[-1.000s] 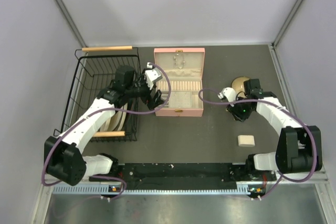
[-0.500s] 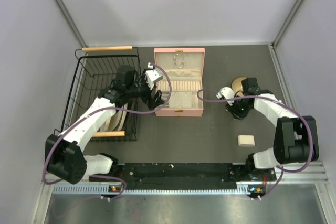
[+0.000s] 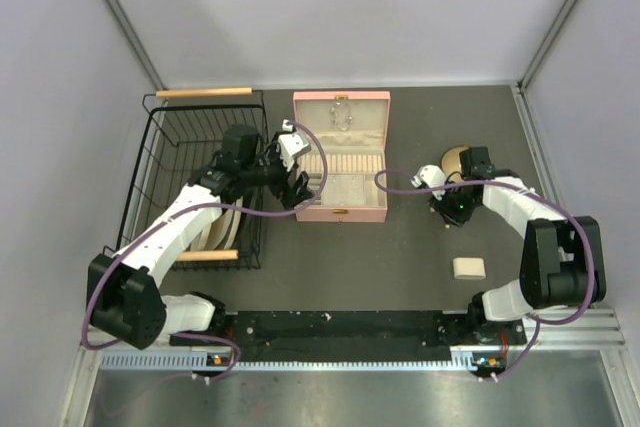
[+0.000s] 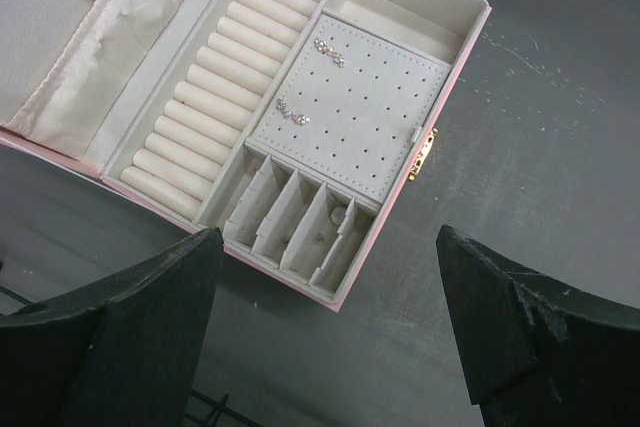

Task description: Organize the mixed jewelry

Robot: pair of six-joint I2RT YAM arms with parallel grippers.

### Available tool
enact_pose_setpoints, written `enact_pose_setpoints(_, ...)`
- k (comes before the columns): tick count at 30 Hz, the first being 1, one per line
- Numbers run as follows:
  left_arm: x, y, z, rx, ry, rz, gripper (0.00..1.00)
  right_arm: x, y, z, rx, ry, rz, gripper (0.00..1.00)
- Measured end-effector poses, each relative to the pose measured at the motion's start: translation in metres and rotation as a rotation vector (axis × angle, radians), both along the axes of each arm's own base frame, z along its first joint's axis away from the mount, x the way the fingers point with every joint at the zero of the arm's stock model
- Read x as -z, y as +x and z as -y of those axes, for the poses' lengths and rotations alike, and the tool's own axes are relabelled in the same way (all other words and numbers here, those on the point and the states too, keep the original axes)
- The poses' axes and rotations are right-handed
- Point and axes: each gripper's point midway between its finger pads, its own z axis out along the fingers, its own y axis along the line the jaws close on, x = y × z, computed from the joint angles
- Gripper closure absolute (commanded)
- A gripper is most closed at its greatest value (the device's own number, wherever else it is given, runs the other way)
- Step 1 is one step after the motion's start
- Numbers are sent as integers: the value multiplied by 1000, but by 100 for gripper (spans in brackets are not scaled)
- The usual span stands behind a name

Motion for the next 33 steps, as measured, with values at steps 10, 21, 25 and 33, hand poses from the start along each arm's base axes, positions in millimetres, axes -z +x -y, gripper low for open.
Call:
enact_pose_setpoints(10, 0, 0, 0, -2, 2, 1, 7, 0, 0, 0, -8, -2, 2, 71)
enact_pose_setpoints(21, 1, 1, -1, -7, 6, 3, 7, 5, -4, 1, -22, -7, -7, 72)
enact_pose_setpoints(25, 1, 1, -1, -8, 7, 3, 7, 9, -8, 1, -30, -10, -17, 73)
enact_pose_setpoints(33, 1, 2, -2, -10, 9, 4, 8, 12, -10, 1, -33, -8, -28, 75)
